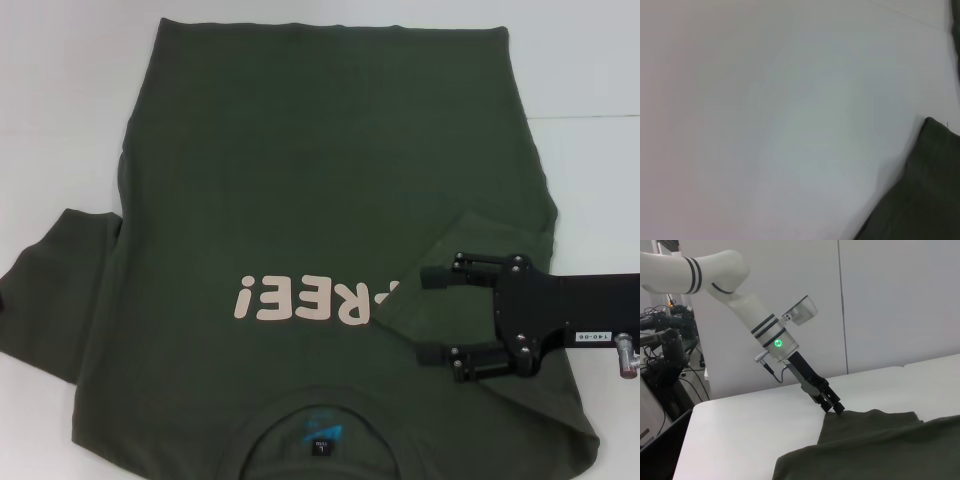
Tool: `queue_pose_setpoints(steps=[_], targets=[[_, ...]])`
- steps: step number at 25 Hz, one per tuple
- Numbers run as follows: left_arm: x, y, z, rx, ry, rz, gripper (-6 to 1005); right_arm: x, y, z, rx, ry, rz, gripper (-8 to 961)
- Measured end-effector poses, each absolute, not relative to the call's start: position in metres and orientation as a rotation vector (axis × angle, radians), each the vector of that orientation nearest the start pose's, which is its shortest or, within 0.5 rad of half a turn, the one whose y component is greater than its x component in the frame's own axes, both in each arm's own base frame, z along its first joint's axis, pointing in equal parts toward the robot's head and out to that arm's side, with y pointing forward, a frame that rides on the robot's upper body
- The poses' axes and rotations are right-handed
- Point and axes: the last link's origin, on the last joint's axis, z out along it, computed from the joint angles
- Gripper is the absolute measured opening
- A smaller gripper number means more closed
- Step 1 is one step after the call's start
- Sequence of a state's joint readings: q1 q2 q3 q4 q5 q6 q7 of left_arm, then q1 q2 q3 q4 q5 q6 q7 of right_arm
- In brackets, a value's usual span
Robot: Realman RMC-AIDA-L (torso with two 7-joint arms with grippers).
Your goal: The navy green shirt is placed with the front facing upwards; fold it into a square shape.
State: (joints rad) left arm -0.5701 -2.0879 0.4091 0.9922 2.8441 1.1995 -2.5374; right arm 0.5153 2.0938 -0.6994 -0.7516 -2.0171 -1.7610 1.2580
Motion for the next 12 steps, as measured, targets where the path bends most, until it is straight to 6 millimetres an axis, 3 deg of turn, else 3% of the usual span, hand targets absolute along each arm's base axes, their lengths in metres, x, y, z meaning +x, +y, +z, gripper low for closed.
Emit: queue_pose_setpoints(steps=[12], targets=[[-0.3712,0.3506,0.0980,-1.637,-1.678,-0.039,738,0.2417,0.3095,0.0071,-2.887,0.301,0.767,913]])
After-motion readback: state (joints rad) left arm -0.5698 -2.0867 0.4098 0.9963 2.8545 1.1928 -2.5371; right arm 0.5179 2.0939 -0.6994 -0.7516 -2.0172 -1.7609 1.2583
